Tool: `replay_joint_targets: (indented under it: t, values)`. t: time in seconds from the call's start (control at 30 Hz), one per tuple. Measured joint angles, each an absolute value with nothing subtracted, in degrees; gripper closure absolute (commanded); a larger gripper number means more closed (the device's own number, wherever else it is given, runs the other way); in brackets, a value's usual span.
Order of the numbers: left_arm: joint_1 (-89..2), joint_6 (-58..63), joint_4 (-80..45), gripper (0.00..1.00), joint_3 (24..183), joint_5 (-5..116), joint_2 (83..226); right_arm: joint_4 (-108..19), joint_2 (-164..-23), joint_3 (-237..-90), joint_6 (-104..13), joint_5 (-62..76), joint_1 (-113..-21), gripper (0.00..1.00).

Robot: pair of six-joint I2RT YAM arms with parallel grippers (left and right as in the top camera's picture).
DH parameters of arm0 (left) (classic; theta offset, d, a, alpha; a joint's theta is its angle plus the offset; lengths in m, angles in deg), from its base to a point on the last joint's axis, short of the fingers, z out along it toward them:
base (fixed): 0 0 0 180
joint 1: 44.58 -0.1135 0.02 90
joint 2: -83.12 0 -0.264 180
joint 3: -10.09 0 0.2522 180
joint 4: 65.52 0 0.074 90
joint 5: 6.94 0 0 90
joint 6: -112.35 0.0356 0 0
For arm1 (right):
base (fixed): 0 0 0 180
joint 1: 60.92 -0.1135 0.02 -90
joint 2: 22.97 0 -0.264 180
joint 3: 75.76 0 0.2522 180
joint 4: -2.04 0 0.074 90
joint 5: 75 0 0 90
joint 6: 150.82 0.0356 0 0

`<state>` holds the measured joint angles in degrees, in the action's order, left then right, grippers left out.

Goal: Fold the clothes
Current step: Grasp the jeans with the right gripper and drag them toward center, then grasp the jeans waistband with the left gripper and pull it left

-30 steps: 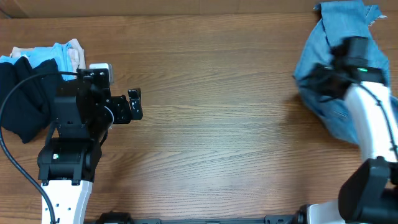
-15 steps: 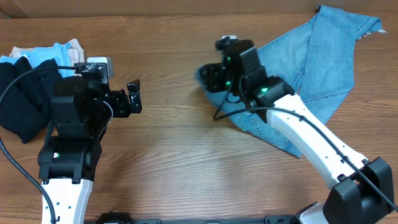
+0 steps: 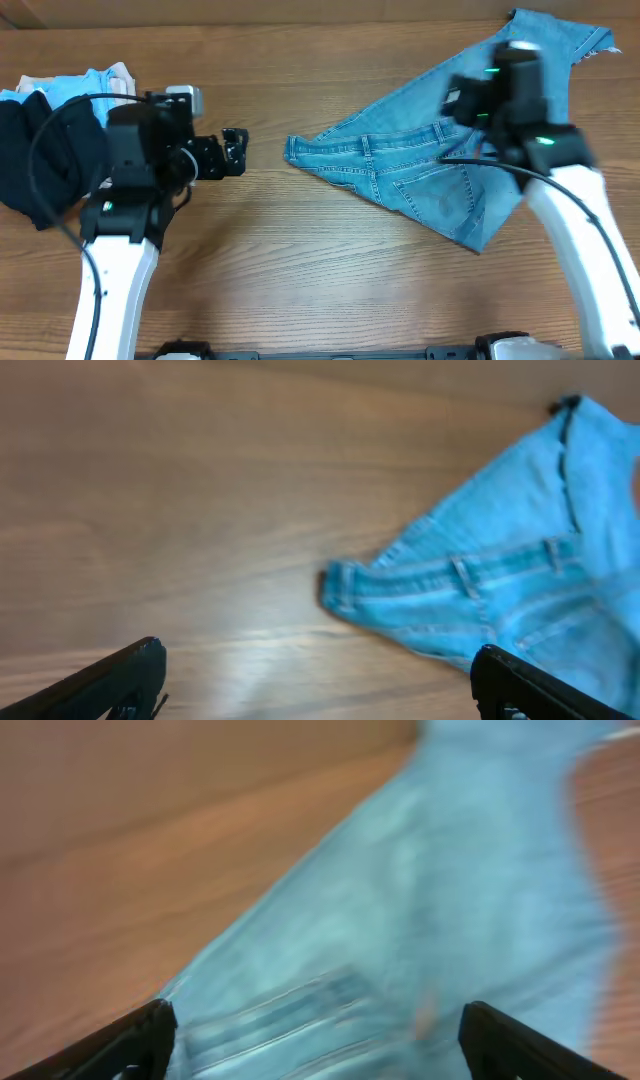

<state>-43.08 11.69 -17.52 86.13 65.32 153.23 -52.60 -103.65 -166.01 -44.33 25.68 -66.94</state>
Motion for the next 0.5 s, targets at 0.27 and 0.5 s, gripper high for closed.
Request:
replay_joint_targets:
  t: [0.27, 0.5]
  values:
    - [-34.6, 5.6, -21.0, 0.0, 86.3, 60.8, 171.3, -58.4, -99.1, -166.0, -44.4, 21.0, -55.0, 0.0]
    - [-28.6, -0.7, -30.9, 0.0, 86.3, 59.2, 185.1, -61.0, -99.5, -166.0, -44.4, 18.4, -51.7, 0.0]
